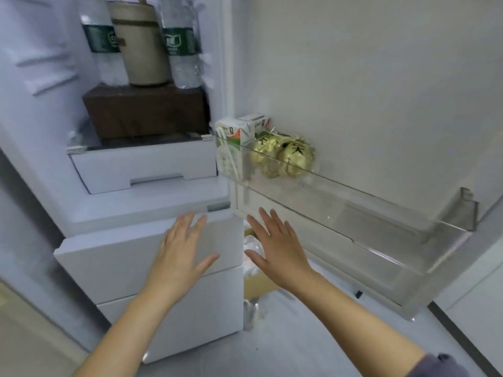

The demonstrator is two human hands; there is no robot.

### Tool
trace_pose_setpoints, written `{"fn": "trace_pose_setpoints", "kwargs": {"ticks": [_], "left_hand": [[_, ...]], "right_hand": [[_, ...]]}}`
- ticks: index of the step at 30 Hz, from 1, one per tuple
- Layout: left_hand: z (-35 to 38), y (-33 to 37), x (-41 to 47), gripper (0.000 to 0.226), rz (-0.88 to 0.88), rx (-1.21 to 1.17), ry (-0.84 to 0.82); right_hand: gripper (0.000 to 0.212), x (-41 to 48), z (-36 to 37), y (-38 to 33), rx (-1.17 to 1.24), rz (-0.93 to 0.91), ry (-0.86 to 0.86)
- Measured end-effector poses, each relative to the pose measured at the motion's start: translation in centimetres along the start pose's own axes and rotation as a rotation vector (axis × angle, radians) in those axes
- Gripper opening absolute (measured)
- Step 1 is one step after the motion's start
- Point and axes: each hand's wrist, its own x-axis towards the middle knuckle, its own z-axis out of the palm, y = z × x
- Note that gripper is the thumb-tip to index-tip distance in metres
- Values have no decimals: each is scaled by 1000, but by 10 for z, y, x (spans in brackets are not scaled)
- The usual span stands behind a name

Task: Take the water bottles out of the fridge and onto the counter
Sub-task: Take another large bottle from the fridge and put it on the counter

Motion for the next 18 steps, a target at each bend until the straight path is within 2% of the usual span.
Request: {"fn": "trace_pose_setpoints", "kwargs": {"ticks": [8,18], "left_hand": [[-10,-67,27,82,-173,38,63],[-45,-167,104,80,-197,90,137]], "right_hand": [[72,96,20,-34,45,-125,13],[71,218,37,-93,33,-180,57]]}}
